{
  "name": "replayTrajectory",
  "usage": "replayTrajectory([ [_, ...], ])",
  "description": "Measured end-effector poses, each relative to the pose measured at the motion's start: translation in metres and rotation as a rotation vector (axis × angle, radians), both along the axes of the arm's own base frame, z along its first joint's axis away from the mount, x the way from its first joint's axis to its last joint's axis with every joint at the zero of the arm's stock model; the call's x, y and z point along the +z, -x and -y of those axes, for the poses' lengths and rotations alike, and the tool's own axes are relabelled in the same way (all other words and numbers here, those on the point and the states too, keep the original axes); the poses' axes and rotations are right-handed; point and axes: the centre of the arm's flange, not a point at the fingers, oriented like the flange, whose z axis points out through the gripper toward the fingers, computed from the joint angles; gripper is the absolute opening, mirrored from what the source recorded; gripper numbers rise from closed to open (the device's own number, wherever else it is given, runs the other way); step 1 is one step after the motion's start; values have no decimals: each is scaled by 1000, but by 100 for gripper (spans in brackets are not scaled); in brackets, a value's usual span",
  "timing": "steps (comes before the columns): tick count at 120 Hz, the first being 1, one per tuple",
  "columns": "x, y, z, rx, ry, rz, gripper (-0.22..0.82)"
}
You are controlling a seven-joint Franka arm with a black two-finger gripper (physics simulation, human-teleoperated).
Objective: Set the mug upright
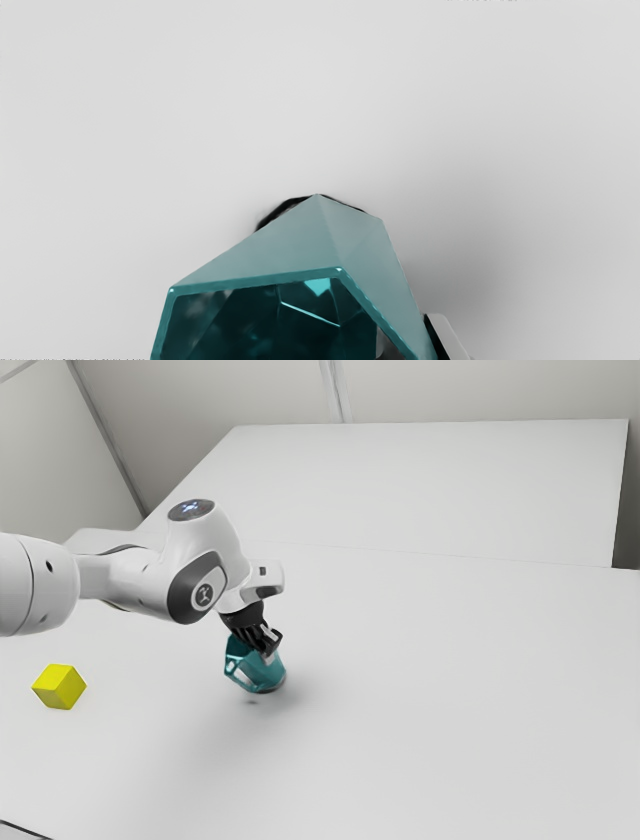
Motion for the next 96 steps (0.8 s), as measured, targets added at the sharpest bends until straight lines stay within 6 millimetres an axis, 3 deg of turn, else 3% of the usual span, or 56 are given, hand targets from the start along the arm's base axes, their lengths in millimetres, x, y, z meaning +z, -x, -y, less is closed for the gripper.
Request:
replayTrajectory([
  [23,4,1,-2,28,6,6,30],
  [48,15,1,-1,39,4,24,49],
  [59,44,2,2,39,-5,63,53],
  [75,101,-4,23,7,-9,111,56],
  [87,135,-14,15,29,-6,124,58],
  [96,180,-26,11,42,2,155,59],
])
